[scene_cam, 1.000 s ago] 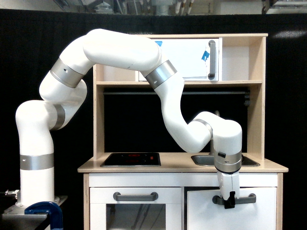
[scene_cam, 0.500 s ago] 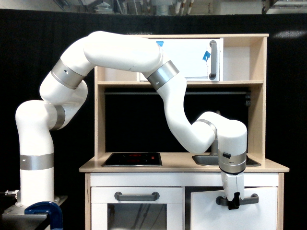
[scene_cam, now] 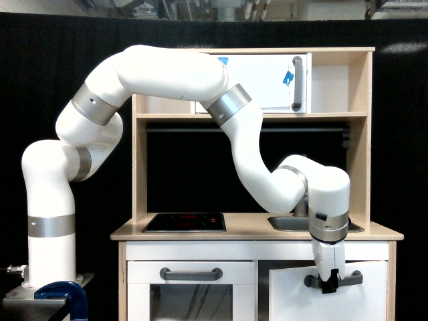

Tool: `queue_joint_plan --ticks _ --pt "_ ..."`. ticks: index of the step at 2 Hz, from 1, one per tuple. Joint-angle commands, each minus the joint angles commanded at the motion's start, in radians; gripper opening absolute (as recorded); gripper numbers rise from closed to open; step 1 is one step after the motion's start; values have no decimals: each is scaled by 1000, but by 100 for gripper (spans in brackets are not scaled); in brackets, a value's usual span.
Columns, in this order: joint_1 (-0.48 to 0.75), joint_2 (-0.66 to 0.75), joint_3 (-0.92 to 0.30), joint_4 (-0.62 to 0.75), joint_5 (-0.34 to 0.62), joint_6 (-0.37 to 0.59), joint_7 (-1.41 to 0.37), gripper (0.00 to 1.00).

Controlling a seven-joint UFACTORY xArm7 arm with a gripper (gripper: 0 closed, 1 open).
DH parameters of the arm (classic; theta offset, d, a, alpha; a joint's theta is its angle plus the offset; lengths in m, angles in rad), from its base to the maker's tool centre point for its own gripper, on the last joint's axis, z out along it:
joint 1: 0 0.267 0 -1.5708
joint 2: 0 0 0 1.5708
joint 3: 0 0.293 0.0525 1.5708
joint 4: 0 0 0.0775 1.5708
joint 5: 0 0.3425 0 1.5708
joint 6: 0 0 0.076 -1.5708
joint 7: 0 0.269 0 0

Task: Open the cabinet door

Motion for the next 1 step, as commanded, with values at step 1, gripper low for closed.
queue_joint_plan --ticks 1 --pt "-18 18 -5 44 -22 33 6 0"
